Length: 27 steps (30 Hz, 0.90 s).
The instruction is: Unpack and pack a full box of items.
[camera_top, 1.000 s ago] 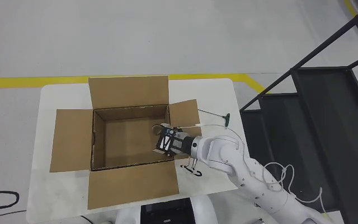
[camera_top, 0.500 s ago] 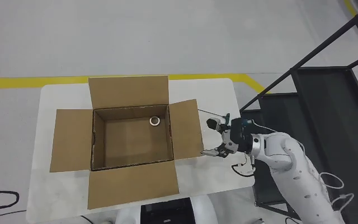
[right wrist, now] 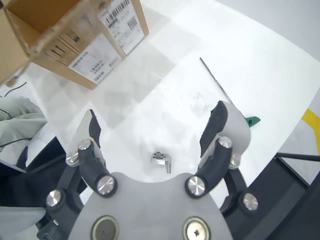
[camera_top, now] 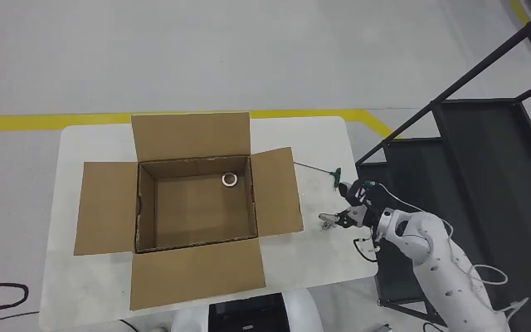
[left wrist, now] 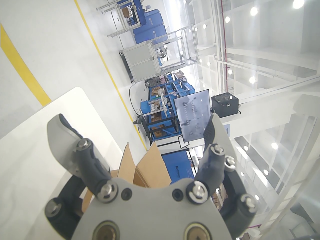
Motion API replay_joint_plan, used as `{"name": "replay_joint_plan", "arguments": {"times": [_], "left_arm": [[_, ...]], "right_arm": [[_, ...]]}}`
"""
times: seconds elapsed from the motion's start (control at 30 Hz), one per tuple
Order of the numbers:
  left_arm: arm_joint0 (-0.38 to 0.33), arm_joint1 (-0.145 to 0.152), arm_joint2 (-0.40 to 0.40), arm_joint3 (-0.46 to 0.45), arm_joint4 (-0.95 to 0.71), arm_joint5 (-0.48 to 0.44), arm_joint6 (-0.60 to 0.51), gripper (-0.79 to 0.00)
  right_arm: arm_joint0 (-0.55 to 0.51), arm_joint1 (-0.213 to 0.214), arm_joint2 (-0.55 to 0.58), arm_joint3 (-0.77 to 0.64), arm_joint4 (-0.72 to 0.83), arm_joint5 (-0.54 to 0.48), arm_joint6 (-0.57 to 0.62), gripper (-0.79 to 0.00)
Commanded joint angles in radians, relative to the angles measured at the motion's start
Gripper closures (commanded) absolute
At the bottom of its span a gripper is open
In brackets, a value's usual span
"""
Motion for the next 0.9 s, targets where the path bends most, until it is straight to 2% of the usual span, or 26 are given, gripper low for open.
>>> {"name": "replay_joint_plan", "arguments": {"times": [0.0,0.17,0.4,0.87], "left_arm": [[0.0,0.0,0.0,0.0,0.0,0.0,0.0,-0.785],[0.0,0.0,0.0,0.0,0.0,0.0,0.0,-0.785],[0.0,0.0,0.0,0.0,0.0,0.0,0.0,-0.785],[0.0,0.0,0.0,0.0,0.0,0.0,0.0,-0.785]], "right_arm": [[0.008,-0.005,-0.032,0.025,-0.056,0.066,-0.007,-0.785],[0.032,-0.019,-0.118,0.09,-0.175,0.215,-0.024,-0.785],[0.047,-0.028,-0.145,0.17,-0.172,0.288,-0.044,-0.785],[0.079,-0.035,-0.201,0.261,-0.163,0.225,-0.015,-0.785]]}}
